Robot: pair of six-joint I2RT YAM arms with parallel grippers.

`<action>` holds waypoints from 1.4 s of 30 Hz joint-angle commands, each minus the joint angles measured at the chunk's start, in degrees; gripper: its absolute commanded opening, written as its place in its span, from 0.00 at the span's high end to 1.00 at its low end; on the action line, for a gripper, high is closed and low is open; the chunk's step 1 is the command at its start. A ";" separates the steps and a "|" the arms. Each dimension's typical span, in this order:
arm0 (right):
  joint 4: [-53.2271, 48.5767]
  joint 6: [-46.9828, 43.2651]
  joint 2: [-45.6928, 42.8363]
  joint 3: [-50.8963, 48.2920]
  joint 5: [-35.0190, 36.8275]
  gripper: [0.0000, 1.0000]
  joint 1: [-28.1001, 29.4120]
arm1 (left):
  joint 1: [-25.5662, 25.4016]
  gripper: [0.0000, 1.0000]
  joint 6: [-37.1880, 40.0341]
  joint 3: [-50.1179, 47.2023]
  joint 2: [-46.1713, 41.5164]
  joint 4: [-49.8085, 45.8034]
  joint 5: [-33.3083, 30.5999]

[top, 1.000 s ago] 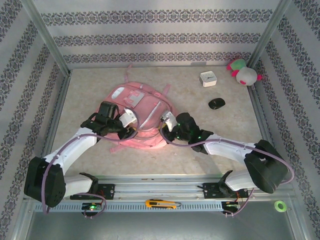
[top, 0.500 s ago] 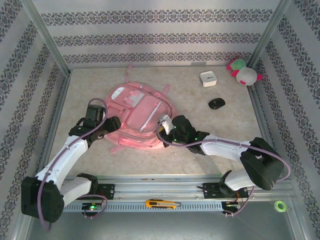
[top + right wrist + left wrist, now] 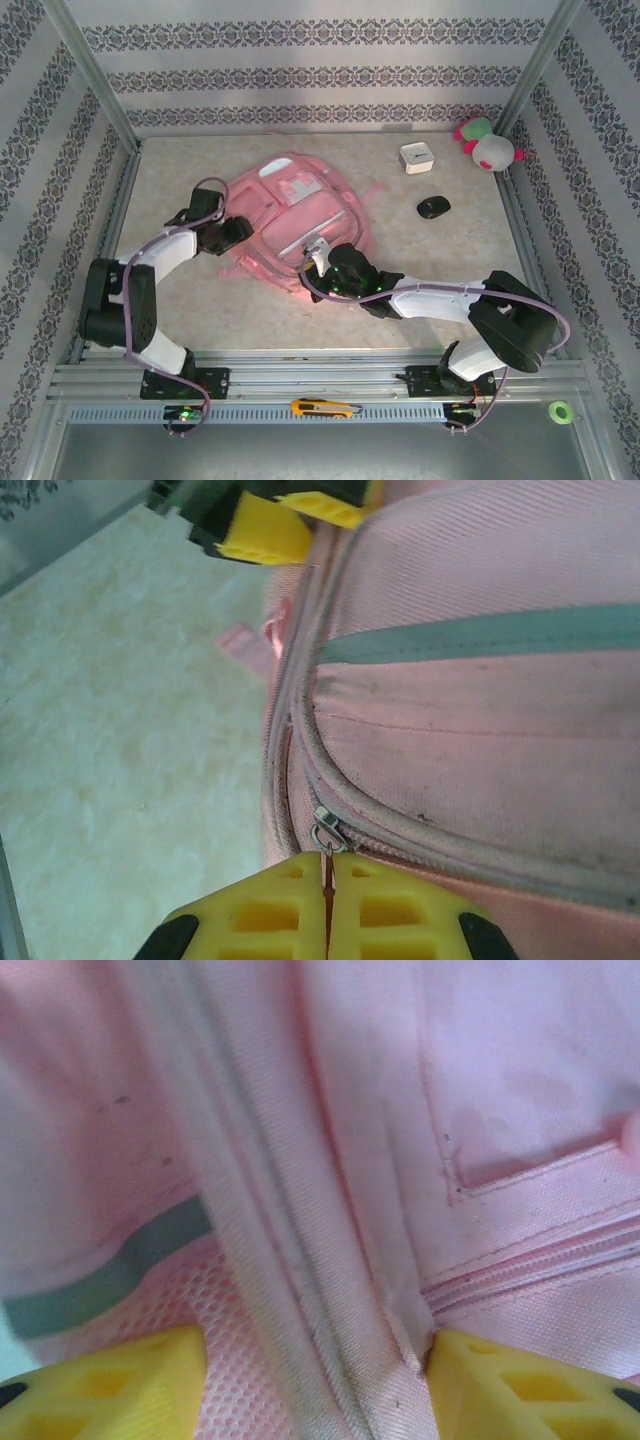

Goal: Pack books, pencil case, and school supplies into a backpack

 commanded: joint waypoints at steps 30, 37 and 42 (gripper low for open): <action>-0.78 3.30 -3.54 -2.16 -7.25 1.00 -4.72 | -18.97 0.32 100.46 -9.76 -22.11 4.91 17.41; -0.91 3.11 -3.02 -1.79 -8.05 1.00 -4.93 | -20.78 0.51 103.62 -8.75 -17.11 5.76 10.11; -0.80 3.02 -2.55 -1.54 -8.55 1.00 -5.00 | -21.70 0.53 103.57 -10.08 -16.88 7.81 10.22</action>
